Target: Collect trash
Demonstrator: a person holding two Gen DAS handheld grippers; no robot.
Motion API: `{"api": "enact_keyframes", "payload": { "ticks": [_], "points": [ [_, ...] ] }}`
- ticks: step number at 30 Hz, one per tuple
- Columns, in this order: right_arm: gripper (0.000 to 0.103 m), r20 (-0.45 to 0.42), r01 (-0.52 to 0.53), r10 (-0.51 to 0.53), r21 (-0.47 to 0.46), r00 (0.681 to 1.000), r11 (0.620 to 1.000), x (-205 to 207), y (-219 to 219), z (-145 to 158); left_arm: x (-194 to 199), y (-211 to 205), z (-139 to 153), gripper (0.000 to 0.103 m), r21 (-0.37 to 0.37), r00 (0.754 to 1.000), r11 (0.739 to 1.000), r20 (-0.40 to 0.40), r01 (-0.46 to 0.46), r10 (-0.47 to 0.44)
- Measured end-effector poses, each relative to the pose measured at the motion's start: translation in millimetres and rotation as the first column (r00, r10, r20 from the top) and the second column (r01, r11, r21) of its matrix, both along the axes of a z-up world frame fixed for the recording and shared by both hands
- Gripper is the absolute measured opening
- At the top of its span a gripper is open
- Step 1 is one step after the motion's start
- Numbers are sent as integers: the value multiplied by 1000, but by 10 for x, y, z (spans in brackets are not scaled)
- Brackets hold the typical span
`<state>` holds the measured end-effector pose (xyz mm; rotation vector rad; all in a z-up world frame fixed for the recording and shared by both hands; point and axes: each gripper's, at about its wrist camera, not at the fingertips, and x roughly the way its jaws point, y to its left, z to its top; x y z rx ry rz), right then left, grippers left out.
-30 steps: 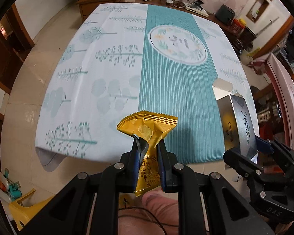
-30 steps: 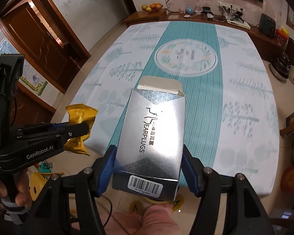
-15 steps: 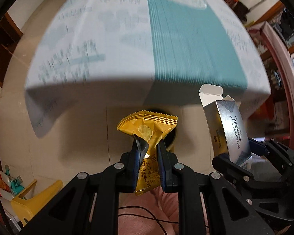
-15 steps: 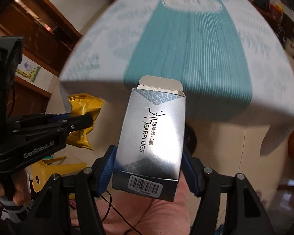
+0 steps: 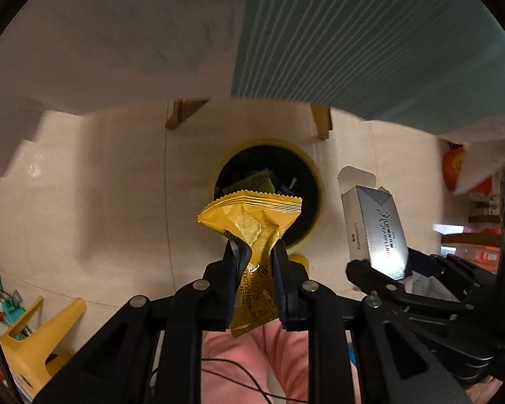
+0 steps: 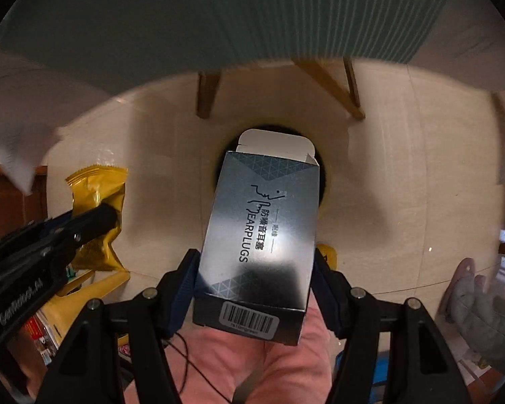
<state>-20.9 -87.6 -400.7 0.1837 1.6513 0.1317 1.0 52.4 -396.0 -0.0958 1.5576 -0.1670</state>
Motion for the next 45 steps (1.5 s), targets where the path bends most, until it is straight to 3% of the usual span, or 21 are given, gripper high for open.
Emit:
{"api": "enact_keyframes", "payload": {
  "ticks": [6, 9, 11, 15, 17, 22, 28, 34, 40, 45],
  "points": [
    [67, -29, 2, -2, 7, 1000, 1000, 271, -60, -762, 163, -142, -631, 29, 1, 999, 999, 6, -36, 36],
    [68, -39, 22, -22, 0, 999, 1000, 381, -124, -1066, 263, -146, -878, 53, 28, 998, 998, -5, -60, 60],
    [73, -60, 38, -38, 0, 997, 999, 402, -156, -1220, 306, -96, -1017, 79, 42, 996, 995, -12, -89, 89],
    [74, -35, 30, -30, -6, 999, 1000, 483, -217, -1312, 360, -53, -1155, 83, 53, 993, 992, -27, -113, 115],
    [74, -23, 19, -19, -1, 1000, 1000, 492, -215, -1310, 362, -63, -1158, 94, 76, 994, 992, -16, -104, 106],
    [74, -1, 18, -18, 5, 1000, 1000, 473, -194, -1212, 329, -79, -1047, 101, 112, 995, 989, 24, -100, 98],
    [74, 30, 10, -10, 0, 1000, 1000, 472, -210, -1150, 312, -28, -959, 101, 116, 992, 985, 22, -127, 125],
    [74, 54, -8, 9, -2, 998, 1000, 408, -188, -898, 210, 8, -687, 101, 107, 989, 983, 28, -147, 144],
    [74, 71, -22, 21, 10, 997, 1000, 282, -168, -440, 29, 20, -141, 101, 98, 989, 984, 35, -149, 147],
    [74, 93, -50, 49, 5, 994, 999, 183, -163, 153, -58, 13, 474, 101, 82, 987, 986, 79, -143, 137]
  ]
}}
